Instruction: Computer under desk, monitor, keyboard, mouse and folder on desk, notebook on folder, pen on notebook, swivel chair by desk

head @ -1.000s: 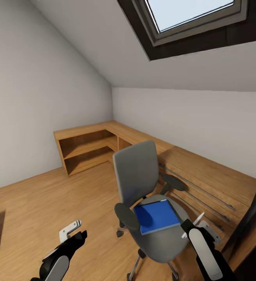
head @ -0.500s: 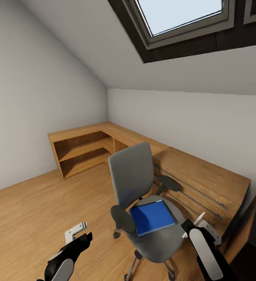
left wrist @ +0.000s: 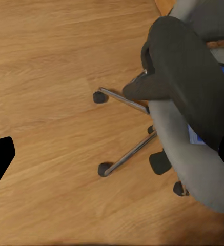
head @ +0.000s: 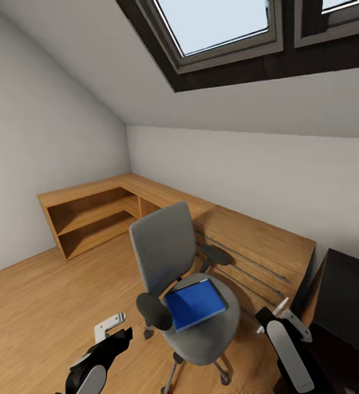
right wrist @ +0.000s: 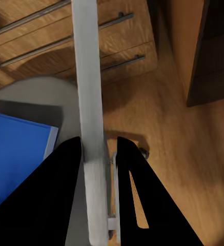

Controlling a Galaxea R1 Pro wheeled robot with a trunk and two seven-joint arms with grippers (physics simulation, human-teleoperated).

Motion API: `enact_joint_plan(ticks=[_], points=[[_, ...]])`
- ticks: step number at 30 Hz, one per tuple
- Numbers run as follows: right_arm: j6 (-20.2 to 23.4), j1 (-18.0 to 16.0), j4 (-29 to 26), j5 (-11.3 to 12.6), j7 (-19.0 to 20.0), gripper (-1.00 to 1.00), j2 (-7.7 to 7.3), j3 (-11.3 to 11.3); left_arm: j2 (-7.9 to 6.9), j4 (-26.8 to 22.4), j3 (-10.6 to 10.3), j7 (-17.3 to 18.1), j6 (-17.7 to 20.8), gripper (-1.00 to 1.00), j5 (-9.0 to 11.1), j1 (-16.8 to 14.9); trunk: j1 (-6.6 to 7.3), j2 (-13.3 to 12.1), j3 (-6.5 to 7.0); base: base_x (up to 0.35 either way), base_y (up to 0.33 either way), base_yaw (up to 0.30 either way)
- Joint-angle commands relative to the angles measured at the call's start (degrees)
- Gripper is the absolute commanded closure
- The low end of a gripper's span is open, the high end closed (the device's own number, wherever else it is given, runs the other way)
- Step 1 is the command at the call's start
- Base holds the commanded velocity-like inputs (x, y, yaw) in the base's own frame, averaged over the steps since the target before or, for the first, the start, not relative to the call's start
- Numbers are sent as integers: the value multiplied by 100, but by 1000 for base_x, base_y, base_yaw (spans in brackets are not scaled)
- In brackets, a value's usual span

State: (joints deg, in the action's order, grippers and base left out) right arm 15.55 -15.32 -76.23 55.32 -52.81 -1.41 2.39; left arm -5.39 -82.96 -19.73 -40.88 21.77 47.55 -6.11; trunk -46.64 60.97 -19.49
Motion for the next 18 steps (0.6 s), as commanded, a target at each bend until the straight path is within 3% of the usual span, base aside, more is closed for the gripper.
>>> enact_joint_plan(ticks=[1, 11, 18], points=[[41, -6, -6, 14, -37, 100, -8, 9, -6, -10, -28, -48, 11, -100, 30, -4, 22, -37, 11, 0, 0, -262], [42, -6, -6, 14, -37, 100, -17, -1, 3, -4, -62, -47, 20, -100, 29, -4, 242, -438, 191, 0, 0, -263], [41, -6, -6, 14, -37, 100, -17, -1, 3, 0, -66, -43, 23, -100, 27, -4, 395, -718, 316, 0, -255, -57]])
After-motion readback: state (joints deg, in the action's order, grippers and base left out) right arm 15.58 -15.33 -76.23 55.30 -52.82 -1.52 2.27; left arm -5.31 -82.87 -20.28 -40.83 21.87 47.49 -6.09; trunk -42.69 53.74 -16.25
